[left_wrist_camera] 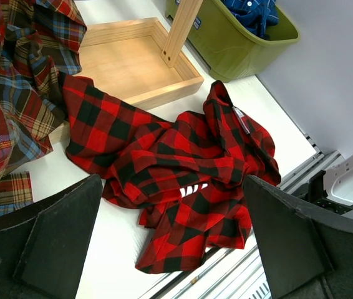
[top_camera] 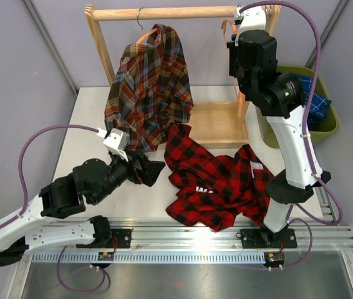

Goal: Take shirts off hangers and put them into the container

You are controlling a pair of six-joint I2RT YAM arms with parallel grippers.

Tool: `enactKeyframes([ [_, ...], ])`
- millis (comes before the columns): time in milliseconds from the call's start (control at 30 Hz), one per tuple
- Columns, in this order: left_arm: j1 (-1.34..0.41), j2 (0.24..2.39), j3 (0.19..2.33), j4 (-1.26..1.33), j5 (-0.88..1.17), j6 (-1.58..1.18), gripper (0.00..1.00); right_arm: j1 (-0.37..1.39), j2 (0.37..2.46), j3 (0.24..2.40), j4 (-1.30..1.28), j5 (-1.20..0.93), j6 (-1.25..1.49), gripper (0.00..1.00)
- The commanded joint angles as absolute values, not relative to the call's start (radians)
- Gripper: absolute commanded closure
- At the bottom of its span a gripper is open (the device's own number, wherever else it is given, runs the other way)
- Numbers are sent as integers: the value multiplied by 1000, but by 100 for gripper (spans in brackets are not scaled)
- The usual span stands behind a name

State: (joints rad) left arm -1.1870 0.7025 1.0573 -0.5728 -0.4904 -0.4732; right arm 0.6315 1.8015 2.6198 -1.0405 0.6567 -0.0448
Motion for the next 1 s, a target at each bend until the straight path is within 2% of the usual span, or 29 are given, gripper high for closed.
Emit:
enactKeyframes([
  [0, -1193, 696, 1049, -509, -485, -489, 1, 623, 1824, 2711, -919, 673, -89, 100],
  [167, -1193, 672, 1032, -517, -495, -502, 1, 623, 1730, 2557, -781, 646, -92, 100],
  [333, -1193, 670, 1029, -512, -499, -494, 1, 614, 1844, 2686, -865, 660, -101, 100],
  [600, -1193, 620, 1011, -526, -508, -508, 1, 552, 1893, 2594, -917, 581, -6, 100],
  [833, -1193, 604, 1011, -540, -509, -512, 1, 552, 1804, 2450, -905, 548, 84, 100],
  [867, -1193, 604, 1011, -538, -508, -512, 1, 552, 1790, 2422, -905, 548, 87, 98],
  [900, -1193, 612, 1012, -538, -506, -512, 1, 551, 1764, 2413, -905, 546, 87, 91],
  [967, -1193, 617, 1019, -537, -505, -511, 1, 555, 1735, 2381, -910, 537, 86, 51],
])
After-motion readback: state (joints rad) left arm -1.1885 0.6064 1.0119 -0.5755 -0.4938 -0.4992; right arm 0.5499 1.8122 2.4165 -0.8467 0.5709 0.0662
